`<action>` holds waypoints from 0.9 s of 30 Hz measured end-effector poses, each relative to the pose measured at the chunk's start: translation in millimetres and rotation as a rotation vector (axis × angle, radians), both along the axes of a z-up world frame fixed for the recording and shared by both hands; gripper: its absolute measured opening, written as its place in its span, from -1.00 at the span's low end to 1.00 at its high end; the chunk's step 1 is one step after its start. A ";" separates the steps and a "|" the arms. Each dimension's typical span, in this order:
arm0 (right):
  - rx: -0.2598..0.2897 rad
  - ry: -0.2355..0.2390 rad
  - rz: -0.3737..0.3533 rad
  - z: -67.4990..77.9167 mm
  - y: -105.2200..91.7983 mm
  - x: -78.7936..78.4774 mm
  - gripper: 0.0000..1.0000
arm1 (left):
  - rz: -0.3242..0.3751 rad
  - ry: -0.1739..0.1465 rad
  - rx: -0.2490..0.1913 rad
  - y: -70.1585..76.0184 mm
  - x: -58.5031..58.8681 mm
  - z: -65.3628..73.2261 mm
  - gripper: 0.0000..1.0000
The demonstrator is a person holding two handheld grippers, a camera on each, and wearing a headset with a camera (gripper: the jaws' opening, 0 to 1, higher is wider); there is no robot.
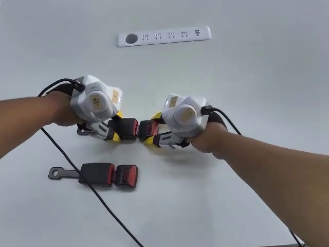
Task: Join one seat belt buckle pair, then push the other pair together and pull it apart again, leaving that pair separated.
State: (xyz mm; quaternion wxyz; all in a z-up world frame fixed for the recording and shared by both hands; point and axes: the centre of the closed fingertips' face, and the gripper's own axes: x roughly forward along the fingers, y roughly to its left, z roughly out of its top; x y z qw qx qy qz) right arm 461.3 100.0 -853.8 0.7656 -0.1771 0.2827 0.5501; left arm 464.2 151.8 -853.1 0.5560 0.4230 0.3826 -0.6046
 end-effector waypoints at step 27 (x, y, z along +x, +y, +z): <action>-0.028 -0.014 0.043 -1.9 -3.0 1.9 -0.31 | -0.026 0.007 -0.011 0.0 0.1 -0.4 -0.33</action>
